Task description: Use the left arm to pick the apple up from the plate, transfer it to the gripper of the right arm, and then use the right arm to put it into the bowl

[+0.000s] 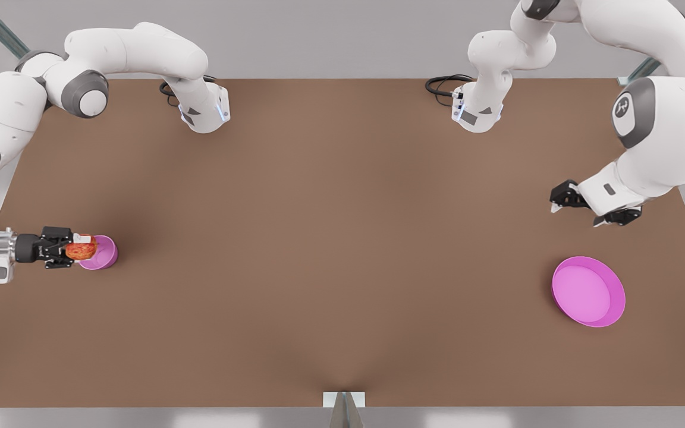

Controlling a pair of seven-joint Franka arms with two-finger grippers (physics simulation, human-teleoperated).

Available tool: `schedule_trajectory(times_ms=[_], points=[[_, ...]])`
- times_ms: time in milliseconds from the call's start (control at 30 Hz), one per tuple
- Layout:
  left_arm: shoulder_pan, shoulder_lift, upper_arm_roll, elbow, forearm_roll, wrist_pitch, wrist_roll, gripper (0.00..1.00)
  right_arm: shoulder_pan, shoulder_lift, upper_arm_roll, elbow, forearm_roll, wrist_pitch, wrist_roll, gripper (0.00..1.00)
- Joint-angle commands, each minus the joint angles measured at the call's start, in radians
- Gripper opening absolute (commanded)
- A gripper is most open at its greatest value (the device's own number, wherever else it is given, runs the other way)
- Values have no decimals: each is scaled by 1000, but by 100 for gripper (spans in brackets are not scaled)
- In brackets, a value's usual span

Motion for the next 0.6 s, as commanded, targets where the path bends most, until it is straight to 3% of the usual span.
schedule_trajectory(times_ms=[0,233,567], points=[[-3,-1,-1,0,-2,-5,-325,100,0,-1,0,2,-73,70,-104,77],[-7,-1,-1,0,-4,-24,-328,100,0,12,0,-6,-177,252,-109,77],[-11,2,-1,-1,-4,-24,-328,100,-5,28,0,-52,-286,277,-184,77]])
